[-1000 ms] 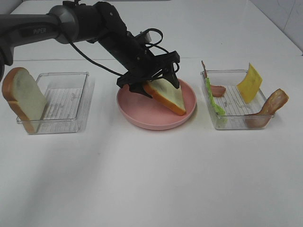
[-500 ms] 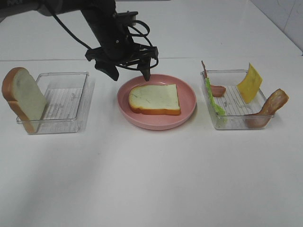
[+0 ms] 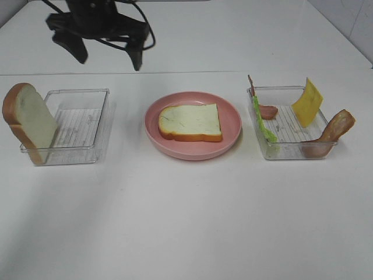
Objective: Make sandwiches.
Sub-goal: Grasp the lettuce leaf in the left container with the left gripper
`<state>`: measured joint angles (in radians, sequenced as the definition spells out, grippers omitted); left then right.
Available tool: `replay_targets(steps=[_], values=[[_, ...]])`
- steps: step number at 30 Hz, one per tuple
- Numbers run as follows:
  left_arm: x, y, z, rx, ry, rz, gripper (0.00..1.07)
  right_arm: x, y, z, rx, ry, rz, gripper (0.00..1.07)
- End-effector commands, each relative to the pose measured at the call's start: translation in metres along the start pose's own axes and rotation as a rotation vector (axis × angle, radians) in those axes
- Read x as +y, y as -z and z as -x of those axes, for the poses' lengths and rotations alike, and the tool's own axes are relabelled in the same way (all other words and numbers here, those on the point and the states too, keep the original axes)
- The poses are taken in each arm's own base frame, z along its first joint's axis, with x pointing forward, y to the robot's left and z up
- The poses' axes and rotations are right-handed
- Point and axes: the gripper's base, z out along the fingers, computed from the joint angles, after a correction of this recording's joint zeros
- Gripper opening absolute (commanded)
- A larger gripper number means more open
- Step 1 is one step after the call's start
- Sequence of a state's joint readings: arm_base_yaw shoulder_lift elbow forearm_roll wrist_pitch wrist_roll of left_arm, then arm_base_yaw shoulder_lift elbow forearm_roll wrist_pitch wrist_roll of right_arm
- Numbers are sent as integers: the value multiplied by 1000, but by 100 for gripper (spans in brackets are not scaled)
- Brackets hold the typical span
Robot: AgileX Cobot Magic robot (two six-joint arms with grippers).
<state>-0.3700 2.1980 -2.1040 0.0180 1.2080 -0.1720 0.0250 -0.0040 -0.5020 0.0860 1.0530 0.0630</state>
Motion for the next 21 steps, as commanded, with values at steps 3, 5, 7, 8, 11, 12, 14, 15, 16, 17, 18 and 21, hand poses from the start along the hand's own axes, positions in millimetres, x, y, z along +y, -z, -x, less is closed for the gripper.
replay_targets(steps=[3,5,7,8,11,12,14,15,16,17,18,21], values=[[67,47,1,-29,59,63,102,0,2,-2,-31,1,-3,98],[97,63,0,-59,95,87,102,0,2,-2,-31,1,-3,98],[110,70,-1,-70,114,95,102,0,2,-2,-31,1,-3,98],[137,83,-6,-90,174,98,102,0,2,-2,-31,1,-3,98],[168,96,-15,-104,227,87,102,0,2,-2,-31,1,-3,98],[176,99,-19,-106,239,84,102,0,2,-2,-31,1,-3,98],[185,104,-25,-108,264,69,102,0,2,-2,-31,1,-3,98],[187,108,-31,-99,260,72,102,0,2,-2,-31,1,-3,98],[187,108,-31,-99,260,72,102,0,2,-2,-31,1,-3,98],[187,110,-35,-92,248,82,102,0,2,-2,-31,1,-3,98],[183,117,-43,-86,223,86,102,0,2,-2,-31,1,-3,98],[175,131,-59,-95,200,88,101,0,2,-2,-31,1,-3,98]])
